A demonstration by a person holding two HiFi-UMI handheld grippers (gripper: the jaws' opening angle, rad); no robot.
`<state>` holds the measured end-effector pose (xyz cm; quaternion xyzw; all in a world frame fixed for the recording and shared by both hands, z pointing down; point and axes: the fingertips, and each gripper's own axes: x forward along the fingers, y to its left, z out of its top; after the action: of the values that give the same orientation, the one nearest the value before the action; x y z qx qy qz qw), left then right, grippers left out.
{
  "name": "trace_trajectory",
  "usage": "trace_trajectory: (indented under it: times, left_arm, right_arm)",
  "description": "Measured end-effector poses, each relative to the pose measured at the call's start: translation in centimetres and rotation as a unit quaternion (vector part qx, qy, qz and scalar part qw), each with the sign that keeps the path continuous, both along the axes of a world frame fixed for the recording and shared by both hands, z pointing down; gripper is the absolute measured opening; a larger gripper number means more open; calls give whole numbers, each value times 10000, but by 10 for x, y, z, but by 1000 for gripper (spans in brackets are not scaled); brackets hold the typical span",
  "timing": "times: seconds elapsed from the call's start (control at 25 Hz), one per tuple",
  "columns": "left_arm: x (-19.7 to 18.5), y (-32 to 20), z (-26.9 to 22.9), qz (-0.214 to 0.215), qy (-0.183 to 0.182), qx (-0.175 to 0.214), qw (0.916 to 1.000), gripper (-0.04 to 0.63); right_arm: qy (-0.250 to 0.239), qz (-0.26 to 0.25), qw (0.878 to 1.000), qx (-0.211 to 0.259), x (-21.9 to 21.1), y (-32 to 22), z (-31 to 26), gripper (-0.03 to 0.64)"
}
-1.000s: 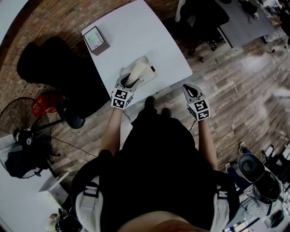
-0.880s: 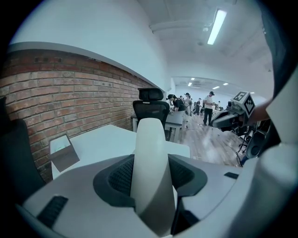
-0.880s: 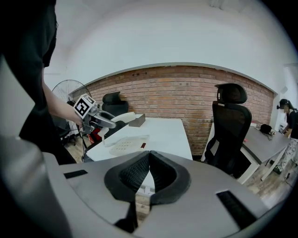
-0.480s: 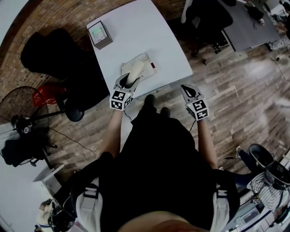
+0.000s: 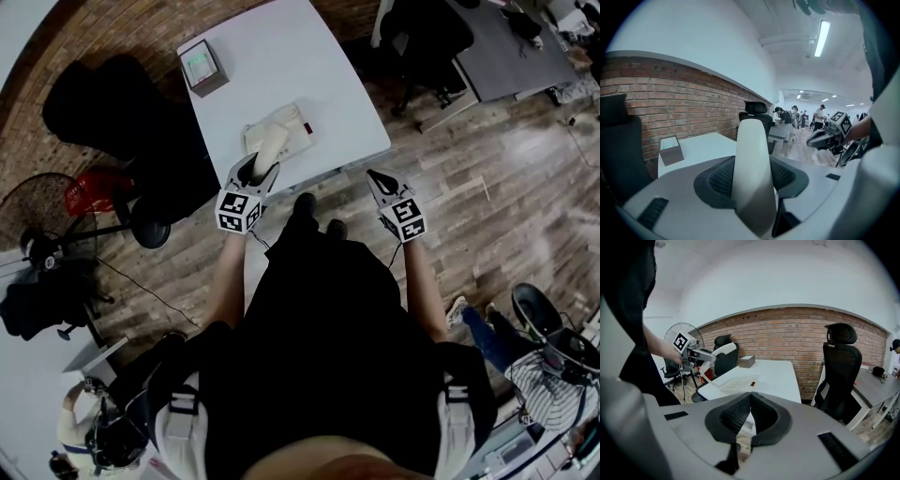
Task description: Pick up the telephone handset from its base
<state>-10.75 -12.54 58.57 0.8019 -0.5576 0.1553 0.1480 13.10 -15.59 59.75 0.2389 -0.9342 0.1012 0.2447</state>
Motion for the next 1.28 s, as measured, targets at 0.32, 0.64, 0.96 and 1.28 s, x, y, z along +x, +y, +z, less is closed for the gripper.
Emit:
trace_trajectory:
  times: [0.32,0.64,0.96,1.28]
  left_arm:
    - [10,20,-9,-48,5,80,10000,218]
    - [16,40,-12,-145,22,127,9998,218]
    - [17,57,-15,-263,84,171,9995,218]
    - [19,70,-16,-360,113,215,9991,218]
  right_arm:
    - [-147,-7,9999,-50,9,14,-2,-2]
    - [-179,-55,9998,-96,18,29,1,-2]
    - [-162,-161,9997,-98,18,41,1,-2]
    - [-131,-245,9996,-67,21,47,3,-2]
